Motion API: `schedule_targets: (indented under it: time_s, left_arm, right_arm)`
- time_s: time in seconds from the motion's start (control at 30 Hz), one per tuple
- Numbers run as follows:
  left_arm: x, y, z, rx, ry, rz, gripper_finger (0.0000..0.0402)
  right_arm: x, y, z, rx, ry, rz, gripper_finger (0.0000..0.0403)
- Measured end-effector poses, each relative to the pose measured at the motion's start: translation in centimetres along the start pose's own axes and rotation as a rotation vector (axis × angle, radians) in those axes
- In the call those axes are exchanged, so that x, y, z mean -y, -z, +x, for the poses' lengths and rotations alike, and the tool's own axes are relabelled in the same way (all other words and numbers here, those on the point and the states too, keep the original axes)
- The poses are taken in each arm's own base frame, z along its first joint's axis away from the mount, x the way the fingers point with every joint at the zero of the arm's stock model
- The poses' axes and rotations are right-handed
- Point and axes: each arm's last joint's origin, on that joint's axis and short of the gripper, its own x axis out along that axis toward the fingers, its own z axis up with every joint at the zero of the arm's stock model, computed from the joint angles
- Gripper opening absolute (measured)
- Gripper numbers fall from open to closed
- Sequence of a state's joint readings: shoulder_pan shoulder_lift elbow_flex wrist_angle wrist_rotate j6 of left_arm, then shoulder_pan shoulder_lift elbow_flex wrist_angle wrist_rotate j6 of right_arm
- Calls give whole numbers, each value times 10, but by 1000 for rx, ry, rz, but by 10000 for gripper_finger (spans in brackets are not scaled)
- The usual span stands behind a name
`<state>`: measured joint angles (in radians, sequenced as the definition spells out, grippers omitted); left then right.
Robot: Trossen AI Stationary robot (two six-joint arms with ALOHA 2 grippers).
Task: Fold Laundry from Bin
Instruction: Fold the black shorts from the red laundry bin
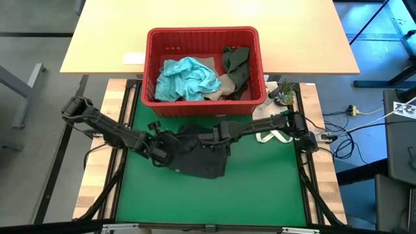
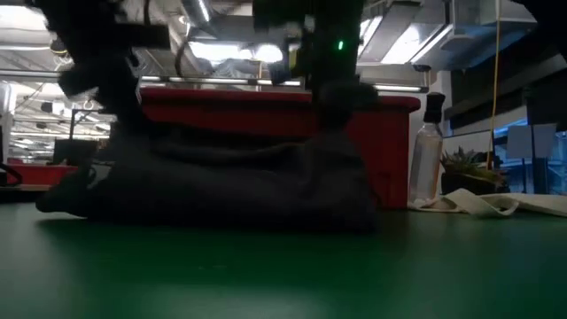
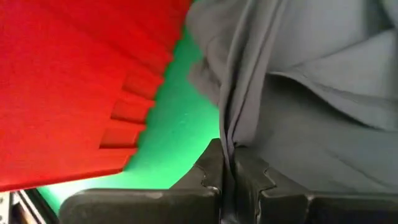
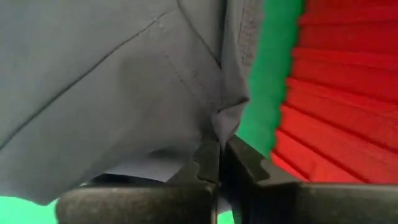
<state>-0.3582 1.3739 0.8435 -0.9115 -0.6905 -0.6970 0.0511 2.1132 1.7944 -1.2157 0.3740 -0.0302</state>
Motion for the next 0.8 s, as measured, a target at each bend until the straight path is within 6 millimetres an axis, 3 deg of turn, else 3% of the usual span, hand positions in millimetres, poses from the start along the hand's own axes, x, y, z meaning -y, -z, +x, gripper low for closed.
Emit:
schedule_targets:
  time_s: [0.17, 0.3, 0.8]
  left_arm:
    - [-6, 5, 33, 18, -15, -23, 8]
    - [-12, 1, 52, 64, 0, -26, 8]
    - [-35, -12, 71, 53, -55, -79, 22]
  right_arm:
    - [18, 8, 34, -36, -68, 72, 12]
    - [23, 13, 49, -53, -107, 111, 12]
    - [25, 12, 52, -38, -94, 102, 15]
